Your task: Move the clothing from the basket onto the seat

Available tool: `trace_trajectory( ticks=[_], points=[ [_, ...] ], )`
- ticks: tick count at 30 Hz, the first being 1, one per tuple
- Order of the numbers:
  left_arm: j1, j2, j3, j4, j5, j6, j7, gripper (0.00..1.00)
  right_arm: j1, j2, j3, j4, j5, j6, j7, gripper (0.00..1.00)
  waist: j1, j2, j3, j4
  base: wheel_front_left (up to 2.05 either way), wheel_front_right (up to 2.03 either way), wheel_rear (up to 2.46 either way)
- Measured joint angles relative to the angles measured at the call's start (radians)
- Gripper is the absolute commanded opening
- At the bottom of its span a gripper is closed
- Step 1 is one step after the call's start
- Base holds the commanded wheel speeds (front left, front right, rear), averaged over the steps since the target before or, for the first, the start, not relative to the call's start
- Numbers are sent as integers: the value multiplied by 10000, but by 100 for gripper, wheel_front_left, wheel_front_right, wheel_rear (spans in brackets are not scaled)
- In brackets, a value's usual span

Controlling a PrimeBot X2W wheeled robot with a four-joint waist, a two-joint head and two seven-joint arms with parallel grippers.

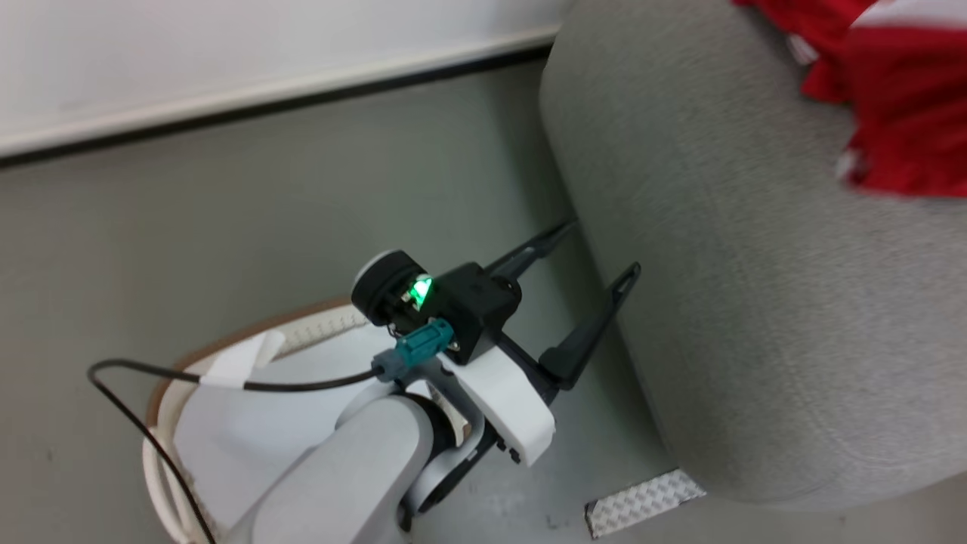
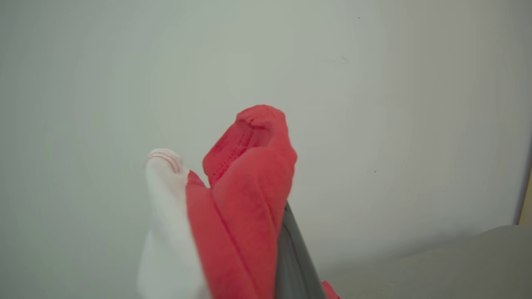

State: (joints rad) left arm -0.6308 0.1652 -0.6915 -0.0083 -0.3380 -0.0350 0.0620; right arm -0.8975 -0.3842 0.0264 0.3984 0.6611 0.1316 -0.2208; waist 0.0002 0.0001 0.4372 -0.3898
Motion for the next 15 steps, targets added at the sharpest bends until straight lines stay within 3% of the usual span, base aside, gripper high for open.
trace_trajectory(
  ticks=[8, 15],
  points=[
    [-460, -96, 88, -31, 38, 8, -130, 100, -4180, -1689, -2013, 2280, -1797, 2, 656, 0, 0, -1, 1478, 1239, 0, 0, 0],
    [-388, -198, 173, -17, -6, 219, -376, 100, -5505, -2888, -3693, 4596, -3960, 2, 788, 0, 0, -2, 2545, 2348, 0, 0, 0]
  ],
)
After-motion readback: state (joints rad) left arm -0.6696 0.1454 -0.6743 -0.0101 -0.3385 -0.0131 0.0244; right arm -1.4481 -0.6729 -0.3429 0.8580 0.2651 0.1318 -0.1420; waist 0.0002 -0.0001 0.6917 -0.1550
